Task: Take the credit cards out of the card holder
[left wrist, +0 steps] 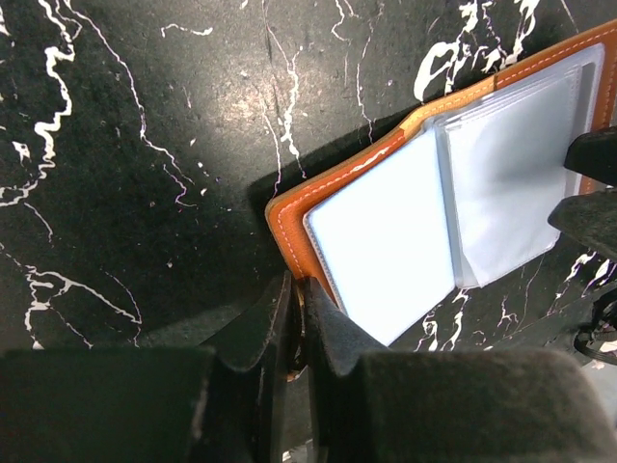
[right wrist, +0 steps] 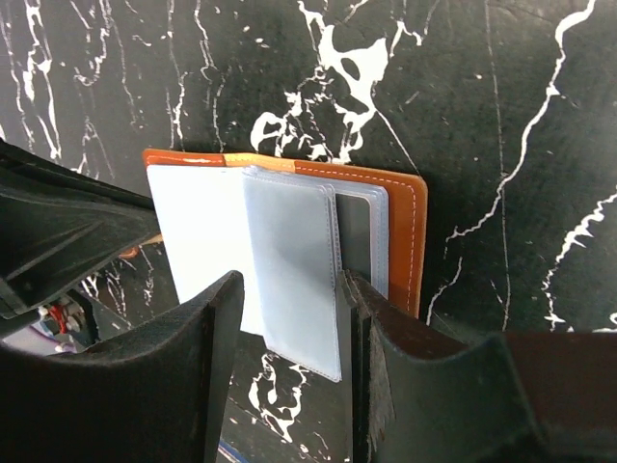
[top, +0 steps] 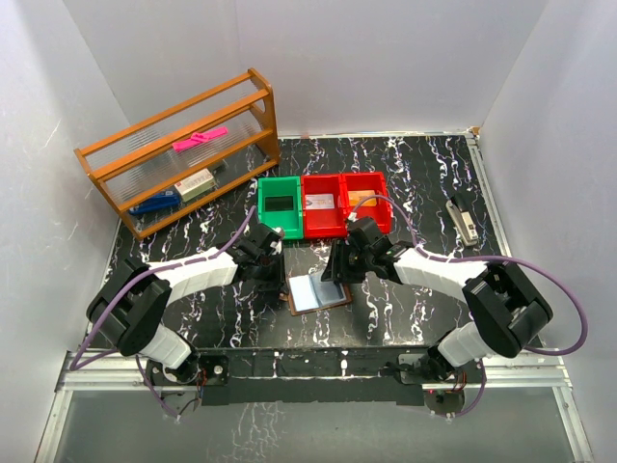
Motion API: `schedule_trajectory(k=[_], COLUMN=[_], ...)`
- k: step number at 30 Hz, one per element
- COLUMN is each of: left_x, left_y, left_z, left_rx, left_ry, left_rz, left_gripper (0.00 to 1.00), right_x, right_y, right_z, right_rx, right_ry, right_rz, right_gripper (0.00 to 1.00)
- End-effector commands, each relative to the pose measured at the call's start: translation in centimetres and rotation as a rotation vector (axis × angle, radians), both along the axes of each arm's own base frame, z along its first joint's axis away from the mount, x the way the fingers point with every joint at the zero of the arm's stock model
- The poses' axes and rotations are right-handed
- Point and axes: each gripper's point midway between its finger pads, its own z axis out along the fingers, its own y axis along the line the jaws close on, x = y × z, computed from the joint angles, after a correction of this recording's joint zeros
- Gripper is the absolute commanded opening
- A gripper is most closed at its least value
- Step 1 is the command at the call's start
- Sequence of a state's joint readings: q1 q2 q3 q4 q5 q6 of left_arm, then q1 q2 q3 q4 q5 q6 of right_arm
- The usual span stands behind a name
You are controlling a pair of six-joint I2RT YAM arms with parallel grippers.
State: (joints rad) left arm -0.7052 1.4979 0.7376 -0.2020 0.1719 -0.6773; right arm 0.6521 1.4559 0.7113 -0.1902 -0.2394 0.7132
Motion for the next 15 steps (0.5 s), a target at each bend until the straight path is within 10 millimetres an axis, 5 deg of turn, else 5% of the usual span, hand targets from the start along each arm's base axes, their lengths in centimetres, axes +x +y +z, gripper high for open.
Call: schedule_trajectory(k=[1,15], left_x=[-0.2,-0.1], left_y=[-0.7,-0.6], left_z=[0.7,0.7], left_rx=[-0.031,-0.030], left_ry=[0.004,-0.002], left_rz=[-0.019,-0.017], left_gripper=[0.06,0.04], right_x=[0.7,0.4], right_y=[2.5,3.6], right_z=[2.5,3.3], right_rx=[0.132,0.208], right_ry=[-0.041,-0.021], right_rz=[0.027,0.030], right_gripper=[0.41,0.40])
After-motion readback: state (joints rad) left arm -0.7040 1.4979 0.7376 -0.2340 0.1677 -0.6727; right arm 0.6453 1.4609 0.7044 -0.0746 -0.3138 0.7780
